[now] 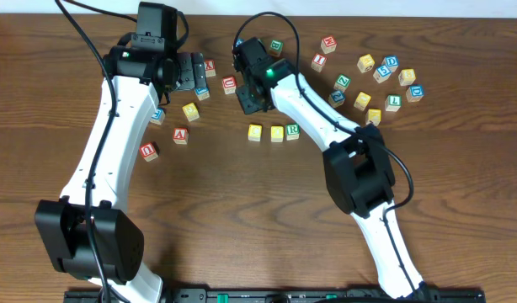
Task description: Spell out CORL
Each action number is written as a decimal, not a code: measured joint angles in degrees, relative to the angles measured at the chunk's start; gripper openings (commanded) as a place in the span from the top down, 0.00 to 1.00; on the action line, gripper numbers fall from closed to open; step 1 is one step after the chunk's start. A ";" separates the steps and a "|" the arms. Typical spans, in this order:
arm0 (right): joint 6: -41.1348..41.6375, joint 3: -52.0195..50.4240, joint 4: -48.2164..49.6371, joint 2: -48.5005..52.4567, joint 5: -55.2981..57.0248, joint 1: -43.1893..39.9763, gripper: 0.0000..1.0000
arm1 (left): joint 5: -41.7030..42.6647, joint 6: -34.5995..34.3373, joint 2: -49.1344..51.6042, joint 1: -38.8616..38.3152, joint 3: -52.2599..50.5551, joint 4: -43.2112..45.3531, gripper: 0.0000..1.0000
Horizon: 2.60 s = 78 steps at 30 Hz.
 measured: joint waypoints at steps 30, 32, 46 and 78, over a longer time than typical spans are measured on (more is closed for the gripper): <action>-8.74 0.00 2.54 -0.35 -0.48 -0.07 0.60 | 0.00 0.00 0.00 0.00 0.00 0.00 0.03; -8.74 0.00 2.54 -0.33 -0.57 -0.22 0.61 | 0.00 0.00 0.00 0.00 0.00 0.00 0.02; -8.68 0.26 3.80 0.33 -1.07 -1.55 0.62 | 0.00 0.02 0.00 0.00 0.00 0.02 0.02; -8.28 0.72 0.76 0.00 -3.04 -1.55 0.55 | 0.00 0.02 0.00 0.00 0.00 0.00 0.03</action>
